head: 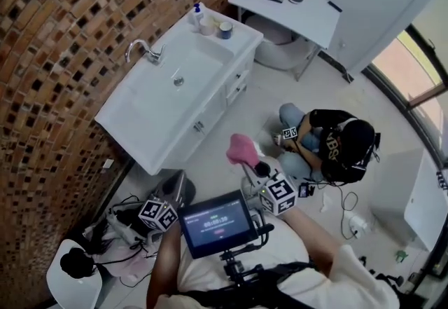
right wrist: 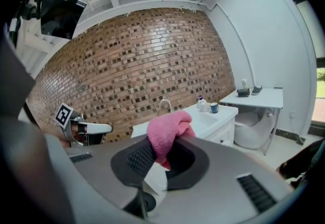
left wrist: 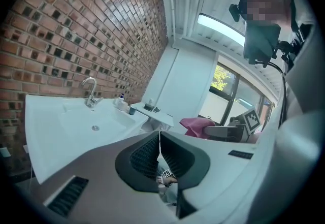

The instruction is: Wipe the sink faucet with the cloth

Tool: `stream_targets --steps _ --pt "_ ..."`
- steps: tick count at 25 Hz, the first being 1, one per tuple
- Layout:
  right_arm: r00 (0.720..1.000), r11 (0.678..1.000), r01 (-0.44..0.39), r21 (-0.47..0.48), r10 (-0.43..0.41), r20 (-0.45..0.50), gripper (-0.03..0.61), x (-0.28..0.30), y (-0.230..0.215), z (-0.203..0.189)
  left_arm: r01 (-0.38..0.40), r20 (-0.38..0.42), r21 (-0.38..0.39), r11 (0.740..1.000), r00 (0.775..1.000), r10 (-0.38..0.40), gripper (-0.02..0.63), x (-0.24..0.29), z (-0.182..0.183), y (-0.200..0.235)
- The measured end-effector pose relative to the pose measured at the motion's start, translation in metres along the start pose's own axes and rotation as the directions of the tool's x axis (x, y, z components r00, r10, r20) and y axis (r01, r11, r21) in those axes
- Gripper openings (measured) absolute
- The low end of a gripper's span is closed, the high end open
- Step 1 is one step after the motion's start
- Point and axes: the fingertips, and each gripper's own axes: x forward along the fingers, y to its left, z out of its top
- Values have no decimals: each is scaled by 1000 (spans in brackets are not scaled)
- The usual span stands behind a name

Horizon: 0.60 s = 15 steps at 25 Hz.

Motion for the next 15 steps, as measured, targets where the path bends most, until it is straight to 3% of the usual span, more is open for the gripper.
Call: stream_targets --steps 5,15 --pt "1000 997 0 -80 1 15 52 -1 19 6 23 -19 14 1000 1000 -23 0 1 2 6" --pt "1000 994 3 -107 -3 1 52 1 27 3 43 -34 4 999 998 -43 0 2 0 13"
